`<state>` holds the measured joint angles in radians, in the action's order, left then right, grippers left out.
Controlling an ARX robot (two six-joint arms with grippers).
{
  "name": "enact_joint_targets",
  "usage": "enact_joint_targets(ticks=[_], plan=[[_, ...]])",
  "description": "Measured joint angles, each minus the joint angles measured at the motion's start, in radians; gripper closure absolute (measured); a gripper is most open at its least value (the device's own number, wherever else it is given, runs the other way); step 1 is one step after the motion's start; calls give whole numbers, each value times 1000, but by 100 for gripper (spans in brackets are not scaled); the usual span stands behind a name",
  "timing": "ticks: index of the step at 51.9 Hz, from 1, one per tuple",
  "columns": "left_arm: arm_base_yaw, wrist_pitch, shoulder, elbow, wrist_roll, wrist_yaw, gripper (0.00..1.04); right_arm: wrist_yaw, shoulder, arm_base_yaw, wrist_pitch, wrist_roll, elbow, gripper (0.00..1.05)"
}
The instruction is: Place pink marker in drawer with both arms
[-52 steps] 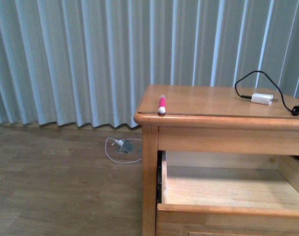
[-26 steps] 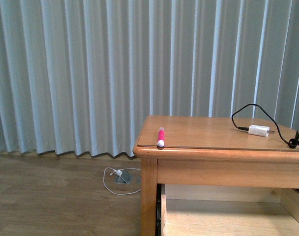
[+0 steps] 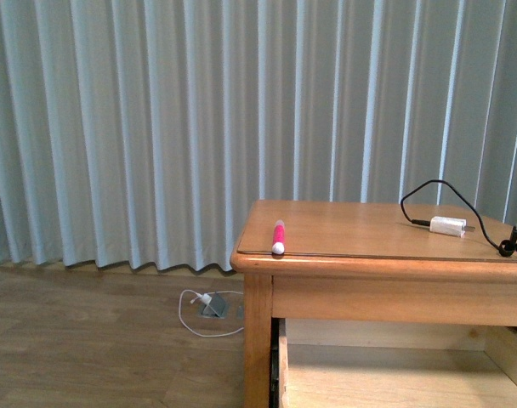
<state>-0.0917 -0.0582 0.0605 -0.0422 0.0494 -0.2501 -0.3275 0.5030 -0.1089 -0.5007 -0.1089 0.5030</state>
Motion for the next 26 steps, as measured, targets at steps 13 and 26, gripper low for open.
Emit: enact_joint_targets(ticks=[13,26], plan=[[-138,50,290,-219,57,-89,6,0,0,0,0,0,0,8],[-243,214,764,-585,-53,24,6,0,0,0,0,0,0,8]])
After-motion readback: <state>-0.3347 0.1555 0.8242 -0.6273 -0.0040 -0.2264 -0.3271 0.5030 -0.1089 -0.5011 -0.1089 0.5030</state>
